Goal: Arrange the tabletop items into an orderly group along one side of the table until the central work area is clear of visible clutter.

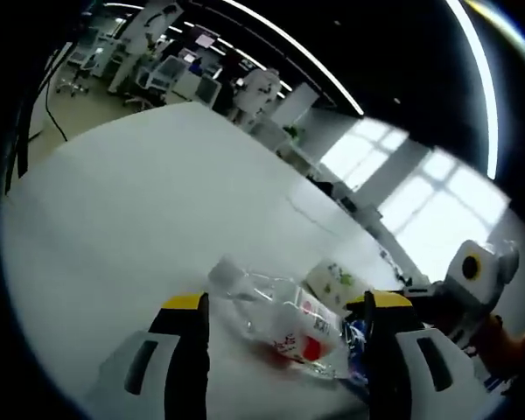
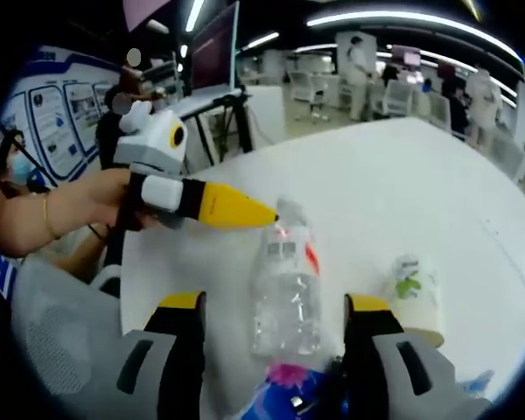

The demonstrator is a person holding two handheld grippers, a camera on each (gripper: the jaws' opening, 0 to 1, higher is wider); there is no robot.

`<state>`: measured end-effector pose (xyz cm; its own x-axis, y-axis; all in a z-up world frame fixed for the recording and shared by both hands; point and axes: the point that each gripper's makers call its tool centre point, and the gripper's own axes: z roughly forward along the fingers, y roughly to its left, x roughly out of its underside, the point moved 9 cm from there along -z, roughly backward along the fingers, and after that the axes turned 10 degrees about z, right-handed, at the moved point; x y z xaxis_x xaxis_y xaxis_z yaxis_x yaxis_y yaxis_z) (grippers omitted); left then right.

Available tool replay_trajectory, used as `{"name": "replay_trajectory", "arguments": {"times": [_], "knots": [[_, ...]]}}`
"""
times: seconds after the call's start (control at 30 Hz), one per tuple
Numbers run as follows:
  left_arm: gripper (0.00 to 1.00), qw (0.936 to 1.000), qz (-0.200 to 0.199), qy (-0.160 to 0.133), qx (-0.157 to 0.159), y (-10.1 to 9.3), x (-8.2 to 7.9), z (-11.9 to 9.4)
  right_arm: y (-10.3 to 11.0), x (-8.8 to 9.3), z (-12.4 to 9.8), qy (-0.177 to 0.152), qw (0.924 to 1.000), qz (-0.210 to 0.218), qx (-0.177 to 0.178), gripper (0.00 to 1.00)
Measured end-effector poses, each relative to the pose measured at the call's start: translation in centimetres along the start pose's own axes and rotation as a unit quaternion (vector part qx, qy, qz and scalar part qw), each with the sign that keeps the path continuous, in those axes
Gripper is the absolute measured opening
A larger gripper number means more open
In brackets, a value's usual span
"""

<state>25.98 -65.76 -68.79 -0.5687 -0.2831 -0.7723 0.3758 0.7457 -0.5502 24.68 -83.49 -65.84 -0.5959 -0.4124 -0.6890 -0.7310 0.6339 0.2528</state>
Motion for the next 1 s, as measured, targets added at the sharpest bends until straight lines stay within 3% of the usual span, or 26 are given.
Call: {"name": "replay_trajectory", "arguments": {"times": [0.53,0.67,0.8,1.0], "knots": [[0.55,0.9972,-0.072,-0.019,0.003,1.3,0.0,2.1,-0.4,0.7,2.0,0.018,0.9997,-0.015,0.010,0.45],[0.51,0.9960,-0.086,-0.023,-0.006,1.4,0.0,2.4,-0.8,1.4,2.2,0.045,0.9983,-0.023,0.029,0.38],[0.45,0.9955,-0.091,-0.022,-0.011,1.5,0.1,2.5,-0.8,1.6,2.2,0.043,0.9987,-0.010,0.028,0.38],[0.35,0.9929,-0.114,-0.021,-0.025,2.0,0.2,2.6,-0.7,1.7,2.4,0.047,0.9982,-0.023,0.030,0.39]]}}
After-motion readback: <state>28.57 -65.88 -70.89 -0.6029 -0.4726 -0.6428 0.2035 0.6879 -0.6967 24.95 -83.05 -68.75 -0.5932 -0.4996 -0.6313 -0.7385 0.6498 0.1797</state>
